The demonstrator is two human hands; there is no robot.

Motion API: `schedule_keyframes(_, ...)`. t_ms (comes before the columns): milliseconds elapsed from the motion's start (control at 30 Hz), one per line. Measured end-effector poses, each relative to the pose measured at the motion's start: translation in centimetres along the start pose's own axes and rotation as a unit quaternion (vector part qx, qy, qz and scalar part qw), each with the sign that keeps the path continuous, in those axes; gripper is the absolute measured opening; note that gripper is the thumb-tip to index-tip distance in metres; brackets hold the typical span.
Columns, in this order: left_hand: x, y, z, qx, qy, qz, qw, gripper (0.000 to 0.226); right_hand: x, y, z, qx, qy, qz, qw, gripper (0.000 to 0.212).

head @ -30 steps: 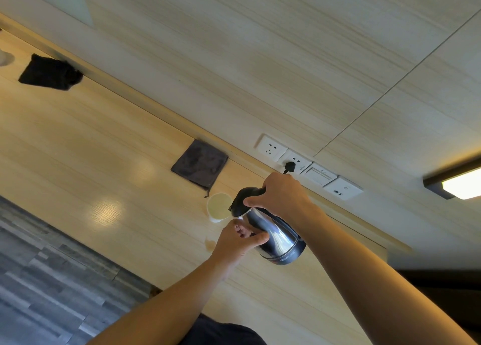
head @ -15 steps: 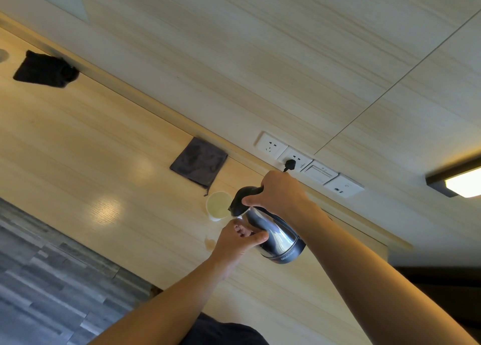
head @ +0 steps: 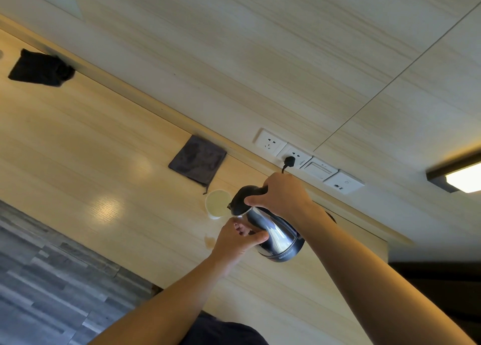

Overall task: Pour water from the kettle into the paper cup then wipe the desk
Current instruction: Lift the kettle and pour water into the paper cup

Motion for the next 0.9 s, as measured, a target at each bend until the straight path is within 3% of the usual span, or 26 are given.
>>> schedule_keyframes(100,0.1,-0.4,0.0,0.018,-0.032,0.039,0.999,0.036,-0.6,-0.3,2.0,0.054,0.001,0.011,0.998,0.045)
schedule_keyframes(233,-0.2,-1.5,0.7,0.089,-0.138,0.075,0.984,0.062,-2.3,-0.7,5.7,0.162,-0.003,0.049,0.986,0.03)
schedule_keyframes(467,-0.7,-4.0,1.3,0.21,-0.246,0.097,0.941,0.089,-5.8,-1.9,11.6,0.376,-0.055,0.103,0.919,0.026)
schedule_keyframes(900,0.6,-8.8,-0.3,0.308,-0.283,0.07,0.906,0.104,-7.6,-4.8,18.6,0.495,-0.098,0.169,0.846,0.028)
Point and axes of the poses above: each hand's wrist, its own x-axis towards the middle knuckle, its own y-axis out of the back of the hand, z = x × y, the point moved 1 cm from there along x, towards the middle knuckle, and after that the axes turned 13 degrees about z, right-handed, at the moved point
